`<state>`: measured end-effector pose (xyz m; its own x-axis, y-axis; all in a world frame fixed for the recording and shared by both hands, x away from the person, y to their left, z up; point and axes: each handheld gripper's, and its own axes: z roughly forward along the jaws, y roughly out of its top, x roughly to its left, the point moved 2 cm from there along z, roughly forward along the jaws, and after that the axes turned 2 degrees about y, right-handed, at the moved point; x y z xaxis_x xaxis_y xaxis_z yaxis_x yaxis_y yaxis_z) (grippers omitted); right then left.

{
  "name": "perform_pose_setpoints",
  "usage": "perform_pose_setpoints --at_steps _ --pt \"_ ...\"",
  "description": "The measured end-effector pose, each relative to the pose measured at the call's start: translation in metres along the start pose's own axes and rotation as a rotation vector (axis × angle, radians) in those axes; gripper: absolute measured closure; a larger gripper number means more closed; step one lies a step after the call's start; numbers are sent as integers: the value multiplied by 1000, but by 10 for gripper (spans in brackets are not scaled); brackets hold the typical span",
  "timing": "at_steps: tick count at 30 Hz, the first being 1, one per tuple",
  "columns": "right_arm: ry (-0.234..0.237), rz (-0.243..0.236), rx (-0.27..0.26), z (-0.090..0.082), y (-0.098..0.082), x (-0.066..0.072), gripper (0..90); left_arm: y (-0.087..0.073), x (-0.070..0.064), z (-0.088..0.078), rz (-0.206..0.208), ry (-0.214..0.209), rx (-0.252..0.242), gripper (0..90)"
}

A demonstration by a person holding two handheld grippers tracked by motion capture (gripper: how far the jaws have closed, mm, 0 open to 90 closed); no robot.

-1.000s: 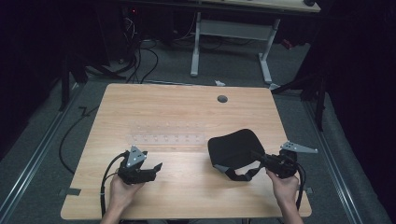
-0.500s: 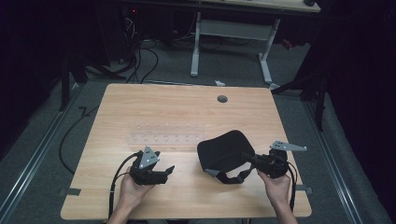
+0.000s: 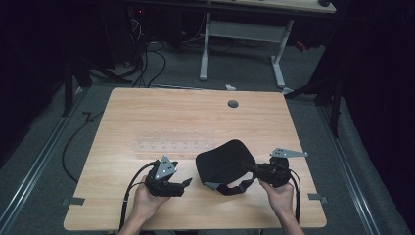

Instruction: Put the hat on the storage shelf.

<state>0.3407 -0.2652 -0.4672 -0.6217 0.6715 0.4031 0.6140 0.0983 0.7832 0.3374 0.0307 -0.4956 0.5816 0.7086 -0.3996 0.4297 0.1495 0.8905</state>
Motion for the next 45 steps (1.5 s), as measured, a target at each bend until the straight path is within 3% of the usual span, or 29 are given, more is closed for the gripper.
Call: perform_pose_setpoints --at_steps 12,27,45 --pt "0 -8 37 9 0 6 861 2 -13 2 30 -44 -6 247" --pt "13 -8 72 16 1 8 861 -2 -17 2 55 -58 17 252" --pt "57 -23 79 25 7 18 860 -2 -15 1 39 -62 27 261"
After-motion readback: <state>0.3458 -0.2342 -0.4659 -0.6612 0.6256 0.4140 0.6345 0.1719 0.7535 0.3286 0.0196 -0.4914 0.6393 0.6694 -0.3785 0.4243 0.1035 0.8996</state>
